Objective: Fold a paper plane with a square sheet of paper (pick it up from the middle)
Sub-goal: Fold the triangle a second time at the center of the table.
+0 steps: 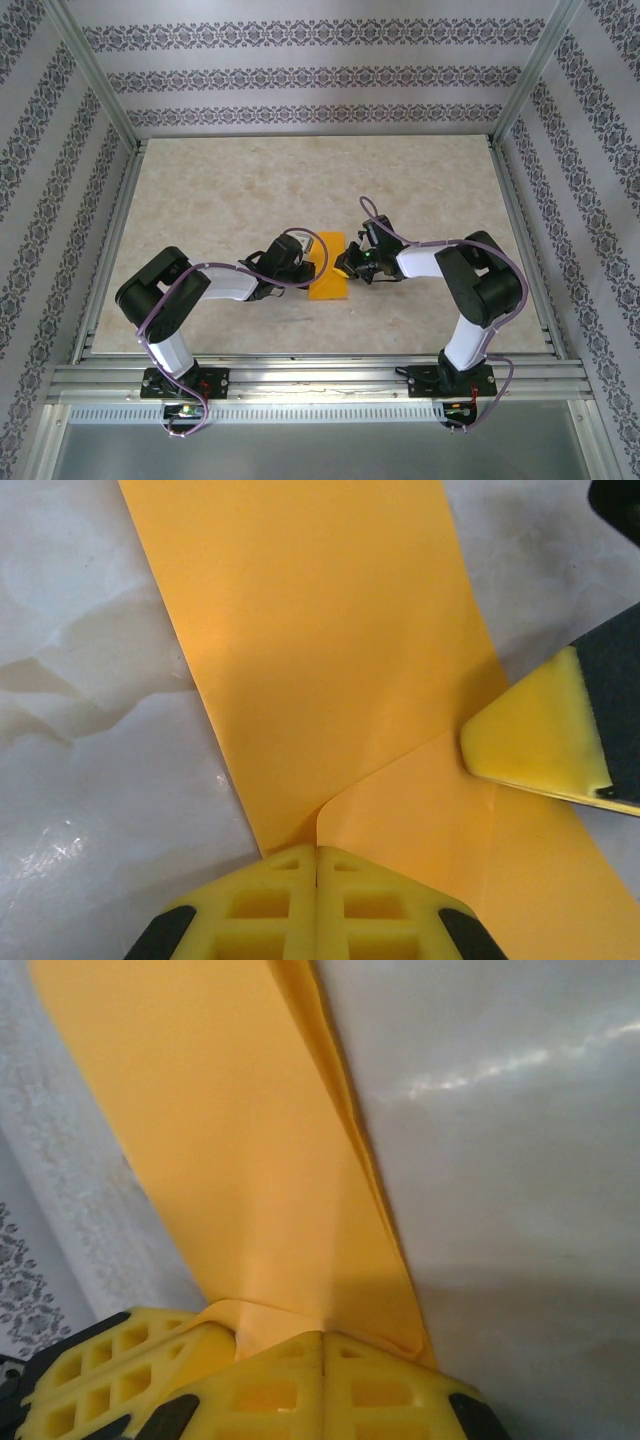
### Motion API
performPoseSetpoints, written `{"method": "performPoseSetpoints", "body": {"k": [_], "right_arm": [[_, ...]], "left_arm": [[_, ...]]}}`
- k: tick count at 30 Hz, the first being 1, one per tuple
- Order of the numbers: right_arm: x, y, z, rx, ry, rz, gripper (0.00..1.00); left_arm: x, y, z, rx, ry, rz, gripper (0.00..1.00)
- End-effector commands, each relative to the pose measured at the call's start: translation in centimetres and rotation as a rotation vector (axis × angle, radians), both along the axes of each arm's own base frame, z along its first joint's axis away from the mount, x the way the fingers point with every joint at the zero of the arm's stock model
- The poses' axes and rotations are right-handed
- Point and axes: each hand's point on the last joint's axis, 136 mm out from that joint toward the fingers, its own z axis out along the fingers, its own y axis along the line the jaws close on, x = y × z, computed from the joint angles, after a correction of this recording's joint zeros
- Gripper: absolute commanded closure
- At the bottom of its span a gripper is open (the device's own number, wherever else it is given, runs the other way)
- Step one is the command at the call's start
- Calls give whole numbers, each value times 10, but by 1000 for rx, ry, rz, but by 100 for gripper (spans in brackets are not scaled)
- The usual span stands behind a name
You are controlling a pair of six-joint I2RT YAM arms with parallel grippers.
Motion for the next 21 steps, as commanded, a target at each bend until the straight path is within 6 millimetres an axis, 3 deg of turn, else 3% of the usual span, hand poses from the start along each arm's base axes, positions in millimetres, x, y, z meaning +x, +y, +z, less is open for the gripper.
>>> {"method": "performPoseSetpoints", "body": {"k": [1,10,18,21], "right_arm": [[-12,-32,-36,-126,76,-76,100],[5,-34,-9,-87,-5,-123,100],[8,-48,-12,-108,3,-179,100],[11,-49,-2,-90,-25,-182,100]], "left_arm": [[-5,9,-11,38,42,3,99],[-5,9,-13,41,43,-2,99],[-5,8,-13,44,44,-6,99],[-5,8,-12,42,44,-6,99]]}}
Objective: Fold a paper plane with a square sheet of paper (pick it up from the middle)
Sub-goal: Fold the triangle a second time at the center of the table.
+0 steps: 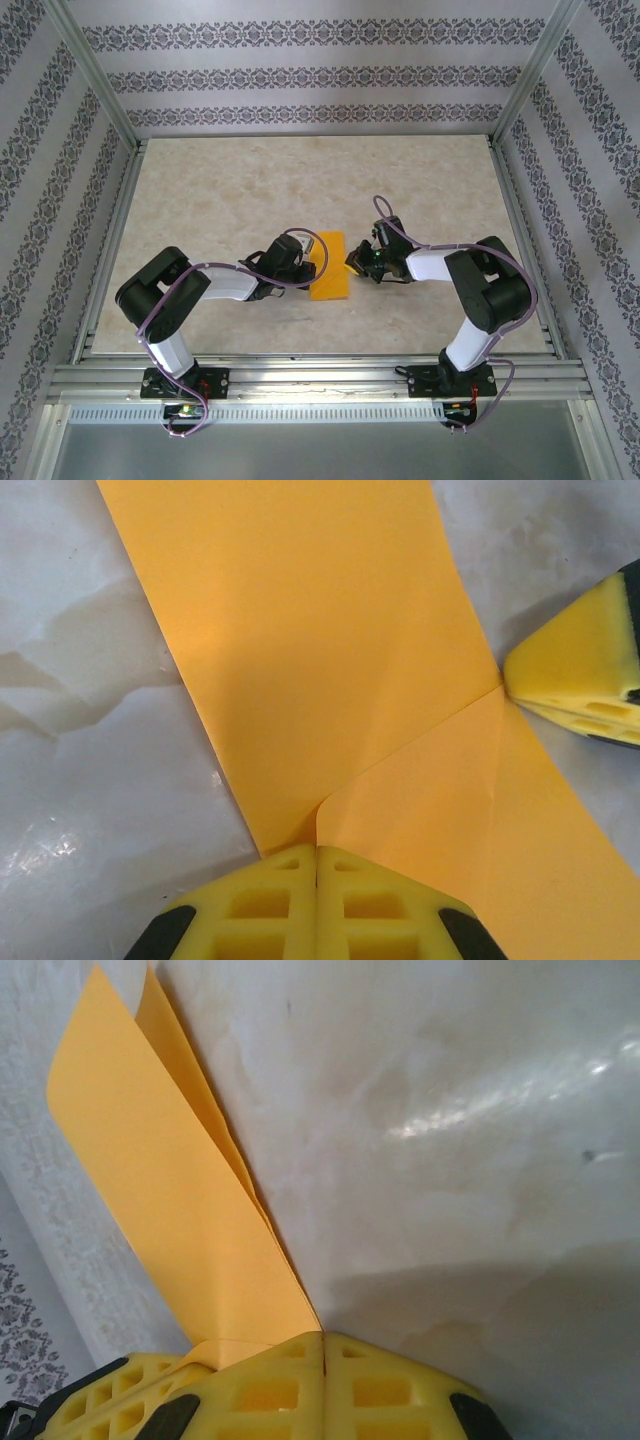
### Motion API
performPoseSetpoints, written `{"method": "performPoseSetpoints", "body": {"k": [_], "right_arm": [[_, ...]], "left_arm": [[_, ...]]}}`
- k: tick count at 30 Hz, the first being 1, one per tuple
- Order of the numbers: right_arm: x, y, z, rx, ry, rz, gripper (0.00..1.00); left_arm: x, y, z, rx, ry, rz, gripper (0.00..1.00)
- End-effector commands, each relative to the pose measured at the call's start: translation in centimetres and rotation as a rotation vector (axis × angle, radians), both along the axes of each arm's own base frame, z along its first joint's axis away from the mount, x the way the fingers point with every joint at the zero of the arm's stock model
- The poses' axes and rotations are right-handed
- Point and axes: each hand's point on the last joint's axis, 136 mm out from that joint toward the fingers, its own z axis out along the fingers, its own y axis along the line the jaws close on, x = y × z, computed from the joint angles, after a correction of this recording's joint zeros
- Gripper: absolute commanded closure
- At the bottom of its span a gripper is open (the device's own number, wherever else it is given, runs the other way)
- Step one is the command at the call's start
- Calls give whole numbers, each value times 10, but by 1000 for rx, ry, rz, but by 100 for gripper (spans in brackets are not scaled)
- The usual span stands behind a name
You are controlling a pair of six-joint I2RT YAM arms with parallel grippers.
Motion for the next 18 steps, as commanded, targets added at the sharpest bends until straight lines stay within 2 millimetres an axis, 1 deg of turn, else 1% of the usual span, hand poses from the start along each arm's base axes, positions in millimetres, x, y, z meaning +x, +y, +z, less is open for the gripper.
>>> {"method": "performPoseSetpoints", "body": {"k": [1,5,7,9,12,13,16,18], "right_arm": [[2,-16,3,-45,-13,-47,100],[4,-5,33,-17,-91,15,100],[2,1,42,-13,-119,41,100],[-1,13,46,8,-124,83,100],[-8,34,43,58,-81,155,100],[-9,39,38,58,-65,168,100],[-13,46,26,46,-33,188,100],[-15,47,17,44,-9,190,100]], "left_arm": [[-3,10,-12,50,35,3,99],[-2,9,-10,42,32,7,99],[-1,8,-8,39,28,6,99],[-1,7,-8,36,28,4,99],[-2,7,-8,38,32,1,99],[-3,8,-9,39,32,1,99],[-3,8,-9,35,36,3,99],[-4,8,-10,35,39,2,99]]}}
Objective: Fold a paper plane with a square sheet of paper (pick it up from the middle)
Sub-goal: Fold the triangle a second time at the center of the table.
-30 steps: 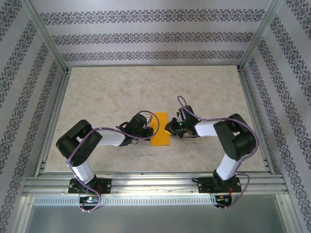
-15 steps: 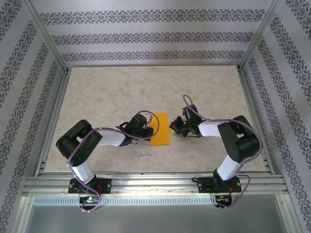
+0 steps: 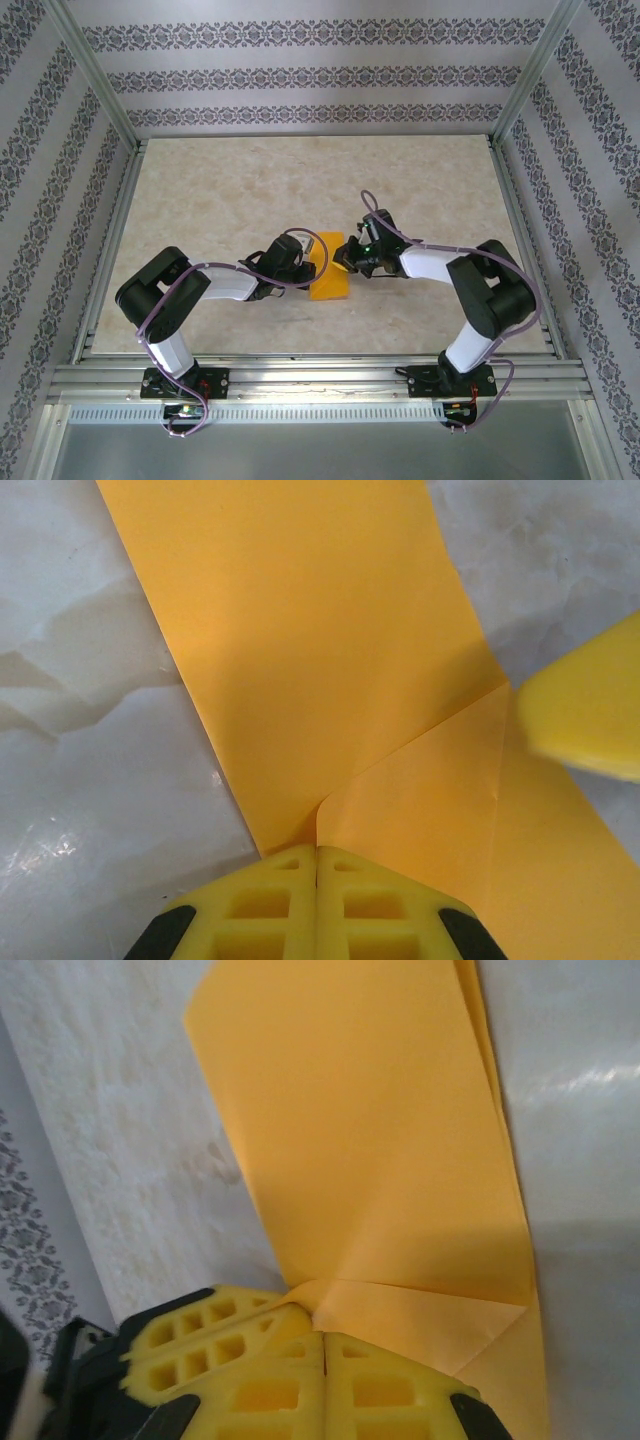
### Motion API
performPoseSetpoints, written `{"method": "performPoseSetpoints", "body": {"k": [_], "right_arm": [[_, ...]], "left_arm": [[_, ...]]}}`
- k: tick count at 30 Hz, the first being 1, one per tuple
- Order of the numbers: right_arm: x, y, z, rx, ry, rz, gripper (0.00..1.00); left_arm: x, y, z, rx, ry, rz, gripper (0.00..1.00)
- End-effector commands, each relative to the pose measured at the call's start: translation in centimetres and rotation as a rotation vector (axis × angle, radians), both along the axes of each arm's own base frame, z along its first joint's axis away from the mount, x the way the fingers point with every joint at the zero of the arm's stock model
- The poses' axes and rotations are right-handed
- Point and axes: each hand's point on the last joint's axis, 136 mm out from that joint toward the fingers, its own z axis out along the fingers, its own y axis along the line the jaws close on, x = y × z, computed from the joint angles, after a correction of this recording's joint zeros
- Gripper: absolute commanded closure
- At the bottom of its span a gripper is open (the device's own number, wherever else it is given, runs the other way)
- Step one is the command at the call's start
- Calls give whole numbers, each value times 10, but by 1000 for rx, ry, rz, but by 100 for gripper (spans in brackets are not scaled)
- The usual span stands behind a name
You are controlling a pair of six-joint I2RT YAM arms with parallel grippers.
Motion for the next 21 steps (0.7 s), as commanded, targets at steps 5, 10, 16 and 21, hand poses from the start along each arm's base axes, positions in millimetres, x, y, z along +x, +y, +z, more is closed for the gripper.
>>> {"method": "performPoseSetpoints", "body": {"k": [5,10,16,21], "right_arm": [[-10,-2,-28,-53,72,35,100],[-25,-13,-48,-114,110,50,100],[-30,-17,-57,-127,128,58,100],[-27,-18,-55,-128,125,49,100]], "left_arm": [[-4,8,-9,34,38,4,99],[-3,4,2,14,42,-1,98],[2,-3,42,-24,44,8,73],[2,6,65,-36,31,69,64]]}}
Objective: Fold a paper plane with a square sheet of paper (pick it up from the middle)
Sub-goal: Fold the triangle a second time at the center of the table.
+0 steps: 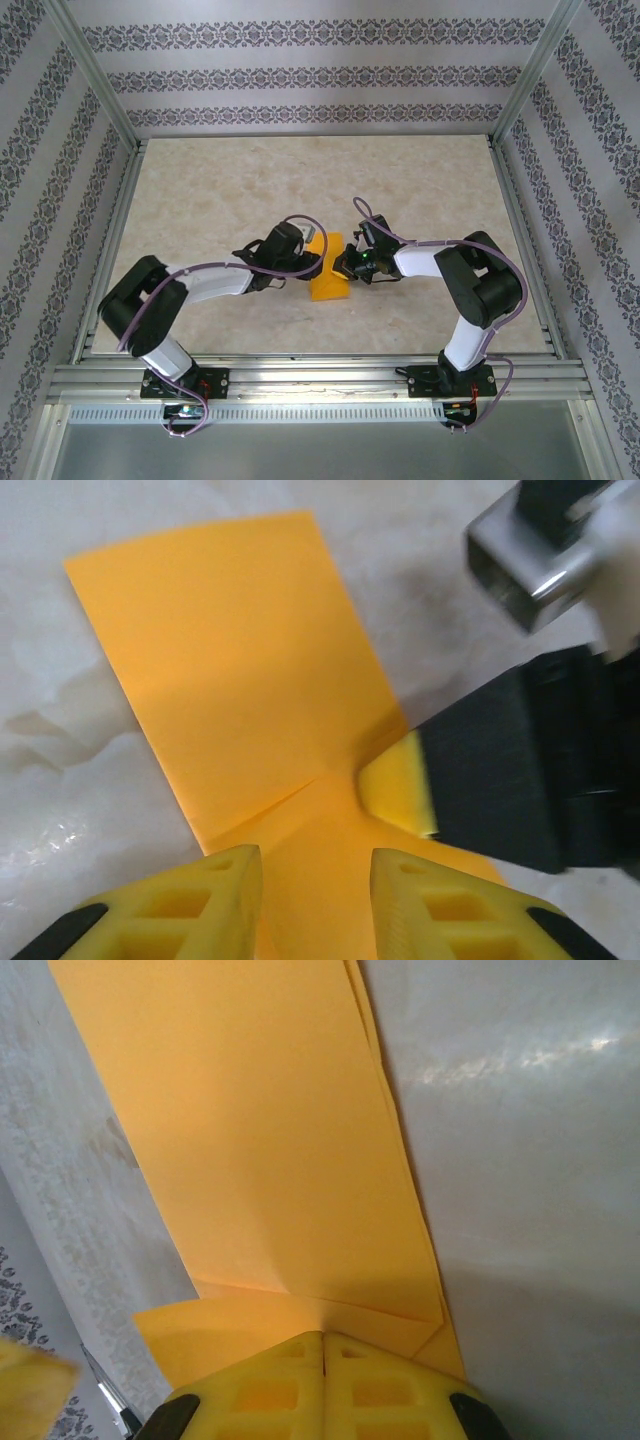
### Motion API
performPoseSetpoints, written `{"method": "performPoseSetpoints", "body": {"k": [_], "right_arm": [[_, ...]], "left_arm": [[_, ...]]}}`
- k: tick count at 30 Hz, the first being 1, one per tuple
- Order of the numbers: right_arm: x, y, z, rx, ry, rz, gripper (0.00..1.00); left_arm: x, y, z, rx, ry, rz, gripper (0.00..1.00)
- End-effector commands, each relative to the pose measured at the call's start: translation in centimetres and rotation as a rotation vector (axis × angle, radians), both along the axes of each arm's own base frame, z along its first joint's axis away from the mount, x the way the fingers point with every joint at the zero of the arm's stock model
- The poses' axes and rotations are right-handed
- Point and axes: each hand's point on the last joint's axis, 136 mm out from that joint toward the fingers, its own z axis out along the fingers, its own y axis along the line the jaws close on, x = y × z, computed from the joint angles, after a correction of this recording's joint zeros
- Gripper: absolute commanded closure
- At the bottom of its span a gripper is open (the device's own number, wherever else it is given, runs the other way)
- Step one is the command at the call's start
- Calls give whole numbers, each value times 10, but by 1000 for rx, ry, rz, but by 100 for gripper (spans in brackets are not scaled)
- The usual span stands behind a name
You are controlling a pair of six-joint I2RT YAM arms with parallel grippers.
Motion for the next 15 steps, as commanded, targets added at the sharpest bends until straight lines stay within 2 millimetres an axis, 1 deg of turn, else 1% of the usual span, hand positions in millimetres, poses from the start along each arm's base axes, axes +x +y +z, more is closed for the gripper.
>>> {"method": "performPoseSetpoints", "body": {"k": [1,3,4,7,8,9,11,12,13,15], "right_arm": [[-16,-16,-28,-83,79,-7,100],[-16,-16,-26,-80,74,-7,100],[-15,-16,-26,-80,74,-9,100],[-15,-16,-24,-78,71,-9,100],[-15,-16,-23,-80,69,-9,100],[-15,-17,-23,-82,69,-11,100],[-15,-17,-22,-83,66,-12,100],[-15,-17,-22,-85,65,-13,100],[-15,-18,-22,-86,64,-12,100],[-15,-18,-22,-90,63,-13,100]], "left_arm": [[-3,9,13,-15,32,50,65],[-8,1,20,-74,44,25,69],[-11,-6,25,-110,54,1,73],[-22,-27,32,-179,110,-70,79],[-26,-34,32,-197,143,-92,82],[-29,-40,32,-211,176,-106,85],[-36,-53,32,-247,235,-151,89],[-38,-57,29,-253,259,-157,93],[-39,-59,25,-252,278,-155,96],[-39,-58,14,-227,317,-131,100]]}}
